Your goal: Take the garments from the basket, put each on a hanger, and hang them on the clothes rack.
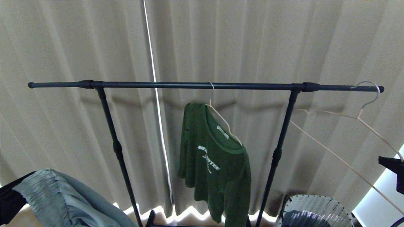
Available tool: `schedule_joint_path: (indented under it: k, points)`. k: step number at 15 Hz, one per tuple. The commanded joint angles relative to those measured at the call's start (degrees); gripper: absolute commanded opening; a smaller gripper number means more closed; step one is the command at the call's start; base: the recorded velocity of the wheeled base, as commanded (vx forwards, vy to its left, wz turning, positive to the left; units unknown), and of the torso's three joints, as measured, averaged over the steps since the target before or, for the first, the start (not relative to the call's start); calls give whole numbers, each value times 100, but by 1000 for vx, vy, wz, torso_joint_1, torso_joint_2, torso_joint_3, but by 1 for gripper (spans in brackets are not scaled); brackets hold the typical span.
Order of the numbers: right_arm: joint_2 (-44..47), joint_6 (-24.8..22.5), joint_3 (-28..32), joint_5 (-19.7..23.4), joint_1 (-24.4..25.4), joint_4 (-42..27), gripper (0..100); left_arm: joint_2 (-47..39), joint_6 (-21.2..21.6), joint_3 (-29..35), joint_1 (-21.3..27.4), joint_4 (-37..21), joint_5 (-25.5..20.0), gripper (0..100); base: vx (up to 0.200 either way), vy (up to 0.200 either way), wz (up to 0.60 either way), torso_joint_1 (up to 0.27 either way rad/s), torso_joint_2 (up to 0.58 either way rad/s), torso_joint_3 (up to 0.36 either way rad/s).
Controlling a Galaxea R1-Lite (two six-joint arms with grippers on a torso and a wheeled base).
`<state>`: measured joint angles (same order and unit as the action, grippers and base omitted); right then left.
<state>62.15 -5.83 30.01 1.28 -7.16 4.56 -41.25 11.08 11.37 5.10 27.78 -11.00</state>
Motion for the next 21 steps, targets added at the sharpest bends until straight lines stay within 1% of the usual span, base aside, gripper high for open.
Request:
schedule_joint_path:
  k: [1, 8, 15, 21]
  points:
    - [-89, 3, -101, 4, -5, 19, 0, -6, -1, -12, 0, 8, 1, 0, -200, 0, 0, 2, 2, 7]
    - [-89, 3, -180, 4, -5, 27, 0, -6, 8, -30, 9, 8, -8, 0, -200, 0, 0, 1, 2, 1]
    - [-133, 11, -294, 30, 4, 27, 0, -6, -1, -12, 18, 8, -8, 0, 0, 0, 0, 0, 0, 0]
    - [-229, 11, -338, 57, 4, 27, 0, -6, -1, -21, 18, 8, -8, 0, 0, 200, 0, 4, 2, 0]
